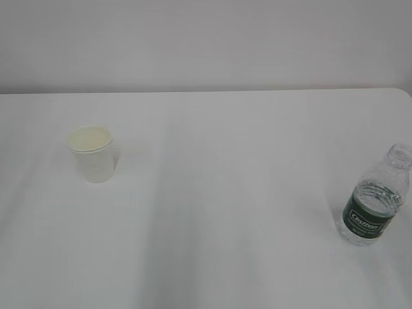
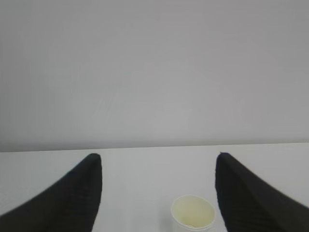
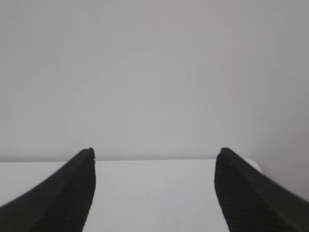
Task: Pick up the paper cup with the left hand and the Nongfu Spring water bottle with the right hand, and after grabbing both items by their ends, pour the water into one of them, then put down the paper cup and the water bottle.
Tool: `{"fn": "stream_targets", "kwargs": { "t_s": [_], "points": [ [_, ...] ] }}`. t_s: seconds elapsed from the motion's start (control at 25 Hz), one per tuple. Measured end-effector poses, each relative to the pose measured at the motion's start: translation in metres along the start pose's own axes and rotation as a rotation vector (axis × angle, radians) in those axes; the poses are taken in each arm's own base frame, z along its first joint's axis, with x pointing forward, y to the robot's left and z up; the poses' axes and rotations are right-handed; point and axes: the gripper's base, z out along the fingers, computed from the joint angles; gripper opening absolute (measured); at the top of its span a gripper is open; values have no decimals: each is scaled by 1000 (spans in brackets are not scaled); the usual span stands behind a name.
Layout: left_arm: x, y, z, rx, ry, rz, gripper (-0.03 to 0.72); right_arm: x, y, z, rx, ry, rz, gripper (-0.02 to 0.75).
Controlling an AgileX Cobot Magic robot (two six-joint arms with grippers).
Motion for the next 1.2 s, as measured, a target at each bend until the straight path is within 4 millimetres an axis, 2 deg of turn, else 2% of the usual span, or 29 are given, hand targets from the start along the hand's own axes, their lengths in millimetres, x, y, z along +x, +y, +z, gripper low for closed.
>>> {"fn": "stream_targets", "kwargs": {
  "t_s": [0.36, 1.04, 1.2],
  "points": [
    [21, 2, 6, 4, -5, -46, 516, 35, -1, 10, -1, 63, 30, 585],
    [63, 8, 16, -14, -74, -98, 504, 81, -3, 18, 11, 81, 96, 586],
    [69, 9, 27, -23, -37, -97, 503, 88, -4, 19, 17, 72, 96, 585]
  ]
}}
